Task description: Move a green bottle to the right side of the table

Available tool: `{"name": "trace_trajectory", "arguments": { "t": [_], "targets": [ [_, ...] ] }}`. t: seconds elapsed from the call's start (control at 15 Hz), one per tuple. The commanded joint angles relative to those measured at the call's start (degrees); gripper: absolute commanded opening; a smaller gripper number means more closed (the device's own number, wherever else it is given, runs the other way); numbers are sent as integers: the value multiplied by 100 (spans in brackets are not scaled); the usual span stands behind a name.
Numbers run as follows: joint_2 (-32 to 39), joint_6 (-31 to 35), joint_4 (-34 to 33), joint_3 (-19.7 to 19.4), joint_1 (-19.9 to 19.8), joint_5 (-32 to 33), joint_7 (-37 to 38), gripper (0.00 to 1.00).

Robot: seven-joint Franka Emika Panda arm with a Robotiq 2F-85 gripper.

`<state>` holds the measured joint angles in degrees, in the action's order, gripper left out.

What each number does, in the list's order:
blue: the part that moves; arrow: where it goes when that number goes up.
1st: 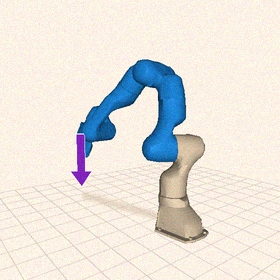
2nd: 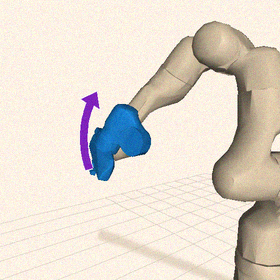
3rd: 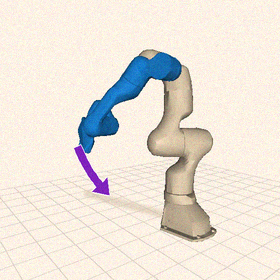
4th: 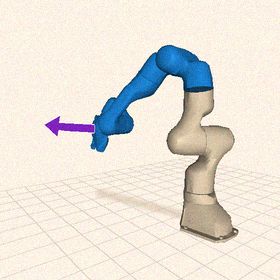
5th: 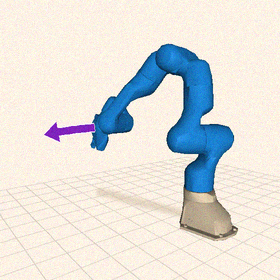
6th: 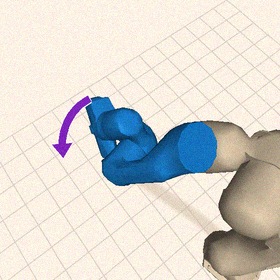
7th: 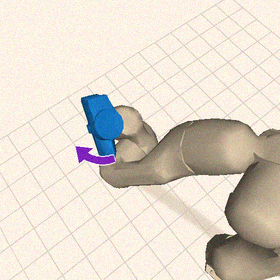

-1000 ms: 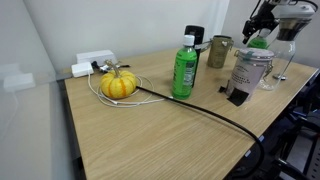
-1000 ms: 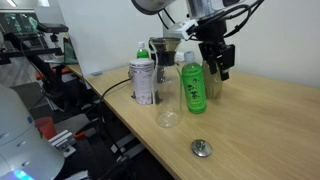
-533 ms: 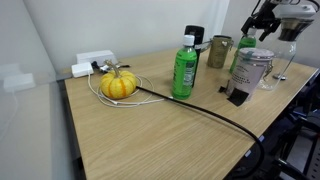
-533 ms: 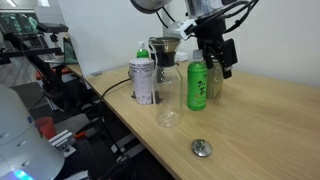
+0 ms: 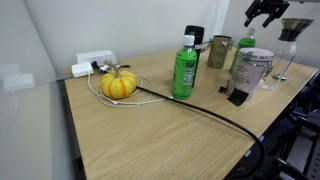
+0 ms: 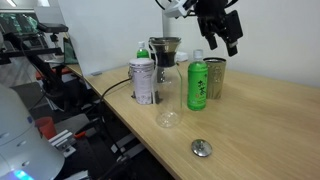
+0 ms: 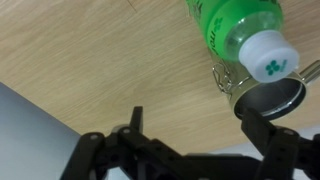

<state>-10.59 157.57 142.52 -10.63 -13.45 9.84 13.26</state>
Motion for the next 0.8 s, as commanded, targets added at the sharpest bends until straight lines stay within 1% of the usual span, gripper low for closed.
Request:
{"name": "trace_trajectory", "arguments": {
  "t": [0.0, 0.27, 0.4, 0.47, 0.6, 0.73],
  "targets": [
    [-436, -10, 211, 187, -160, 163, 130, 100],
    [-1153, -104, 414, 530, -227, 326, 275, 100],
    [-1584, -192, 586, 689, -93, 156, 197, 100],
    [-1234, -69, 345, 651, -132, 95, 139, 100],
    [-1402, -87, 404, 720, -127, 65, 135, 100],
    [-1314, -75, 397, 690, -151, 71, 137, 100]
  ]
}}
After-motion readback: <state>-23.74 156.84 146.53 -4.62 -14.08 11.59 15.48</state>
